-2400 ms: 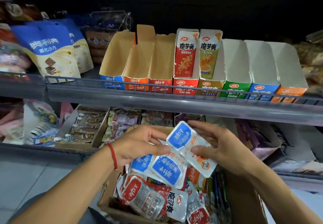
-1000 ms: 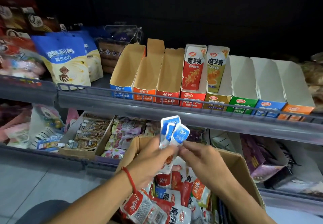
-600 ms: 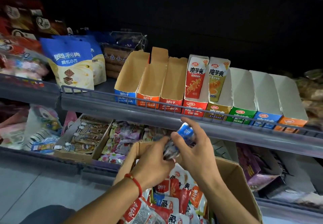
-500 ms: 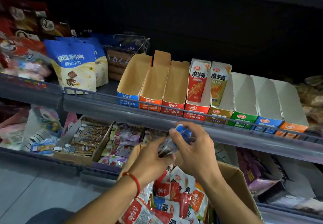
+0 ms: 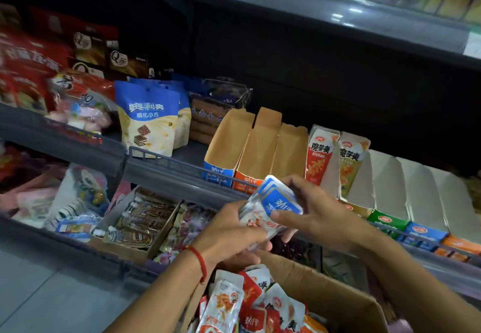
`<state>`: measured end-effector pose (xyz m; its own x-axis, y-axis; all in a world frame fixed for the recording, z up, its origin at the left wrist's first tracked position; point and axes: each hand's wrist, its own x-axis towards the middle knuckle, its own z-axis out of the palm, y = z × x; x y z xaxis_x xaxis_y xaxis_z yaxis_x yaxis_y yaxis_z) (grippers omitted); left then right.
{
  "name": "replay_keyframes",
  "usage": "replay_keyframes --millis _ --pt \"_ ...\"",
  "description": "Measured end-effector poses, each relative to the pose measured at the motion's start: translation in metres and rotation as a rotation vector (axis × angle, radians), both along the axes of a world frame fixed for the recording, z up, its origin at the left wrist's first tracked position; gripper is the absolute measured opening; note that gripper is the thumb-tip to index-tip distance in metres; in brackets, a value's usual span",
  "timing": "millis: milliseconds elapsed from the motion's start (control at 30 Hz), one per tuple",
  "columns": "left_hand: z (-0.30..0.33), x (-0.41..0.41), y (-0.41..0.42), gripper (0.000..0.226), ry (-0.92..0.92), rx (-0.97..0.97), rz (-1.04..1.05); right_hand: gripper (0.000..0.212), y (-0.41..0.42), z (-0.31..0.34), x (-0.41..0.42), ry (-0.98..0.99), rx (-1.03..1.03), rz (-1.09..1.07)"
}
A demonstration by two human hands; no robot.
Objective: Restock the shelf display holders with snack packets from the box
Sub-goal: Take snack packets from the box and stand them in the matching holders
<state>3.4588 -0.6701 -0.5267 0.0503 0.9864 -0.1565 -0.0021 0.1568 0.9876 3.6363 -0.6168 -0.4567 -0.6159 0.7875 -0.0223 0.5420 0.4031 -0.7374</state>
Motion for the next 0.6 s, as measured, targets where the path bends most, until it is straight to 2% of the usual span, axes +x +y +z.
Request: replay_keyframes --millis 100,200,367,500,533,600 --pt "0.010 -0.013 0.006 0.035 -0.012 0.006 -0.028 0.030 0.007 0.016 -0.012 0.090 -0.119 0.019" --pt "0.019 -0.024 0.011 0.042 -0.056 0.019 0.020 0.028 0.016 0.032 -0.024 0.105 -0.144 -0.032" --pt "0.035 -0.031 0.026 0.034 -0.011 0.075 0.097 0.047 0.028 0.045 -0.044 -0.043 0.052 -0.036" --pt "0.032 -0.051 0.039 0.046 -0.052 0.227 0.131 0.041 0.045 0.060 -0.052 0.045 0.075 -0.082" --pt "0.027 -0.059 0.042 0.045 0.037 0.303 0.197 0.042 0.052 0.067 -0.054 0.070 0.101 -0.110" --pt "0.014 -0.074 0.049 0.042 0.400 0.446 0.394 0.047 0.070 0.081 -0.060 0.094 0.225 -0.177"
